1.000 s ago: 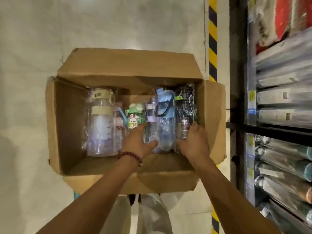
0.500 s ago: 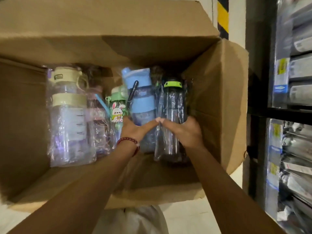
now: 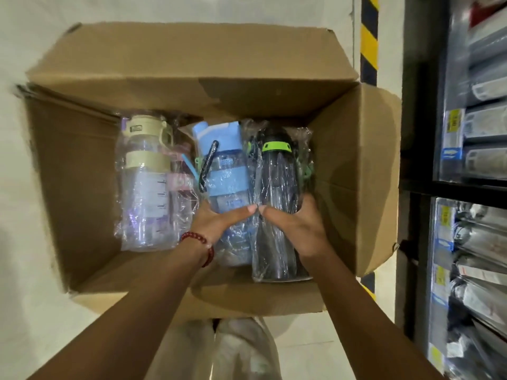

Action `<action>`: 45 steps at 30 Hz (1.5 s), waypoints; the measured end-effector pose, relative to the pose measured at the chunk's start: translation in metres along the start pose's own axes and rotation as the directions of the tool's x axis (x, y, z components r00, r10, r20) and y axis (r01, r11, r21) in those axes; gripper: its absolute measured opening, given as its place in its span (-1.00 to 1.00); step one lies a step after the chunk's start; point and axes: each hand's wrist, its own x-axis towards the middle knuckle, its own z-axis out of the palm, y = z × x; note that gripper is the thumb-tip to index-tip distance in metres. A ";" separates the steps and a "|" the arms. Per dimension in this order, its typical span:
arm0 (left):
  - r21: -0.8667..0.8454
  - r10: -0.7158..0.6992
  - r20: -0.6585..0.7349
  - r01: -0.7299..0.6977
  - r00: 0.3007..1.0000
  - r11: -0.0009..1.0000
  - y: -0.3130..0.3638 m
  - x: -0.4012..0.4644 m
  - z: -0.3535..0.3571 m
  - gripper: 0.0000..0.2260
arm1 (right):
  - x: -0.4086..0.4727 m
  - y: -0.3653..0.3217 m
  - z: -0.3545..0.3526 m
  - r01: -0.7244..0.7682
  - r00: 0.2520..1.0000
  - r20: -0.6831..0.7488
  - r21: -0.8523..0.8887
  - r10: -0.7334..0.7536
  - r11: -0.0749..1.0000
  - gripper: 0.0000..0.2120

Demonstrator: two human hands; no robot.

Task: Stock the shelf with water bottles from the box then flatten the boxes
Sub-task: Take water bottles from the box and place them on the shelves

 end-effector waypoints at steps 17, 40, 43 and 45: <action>-0.128 0.448 -0.118 -0.461 0.886 0.878 0.109 -0.250 -0.087 -0.43 | -0.244 -0.132 -0.053 0.345 0.929 -0.169 0.065 -0.330 0.936 -0.36; 0.121 0.833 0.123 -0.842 0.539 0.526 0.141 -0.551 -0.106 -0.68 | -0.553 -0.118 -0.109 0.636 0.735 -0.504 0.278 -0.454 0.720 -0.34; 0.157 0.831 0.213 -0.858 0.513 0.490 0.149 -0.563 -0.112 -0.62 | -0.580 -0.110 -0.093 0.671 0.677 -0.620 0.300 -0.397 0.678 -0.38; 0.191 0.841 0.262 -0.880 0.473 0.436 0.150 -0.568 -0.114 -0.47 | -0.596 -0.103 -0.085 0.695 0.637 -0.675 0.294 -0.372 0.656 -0.40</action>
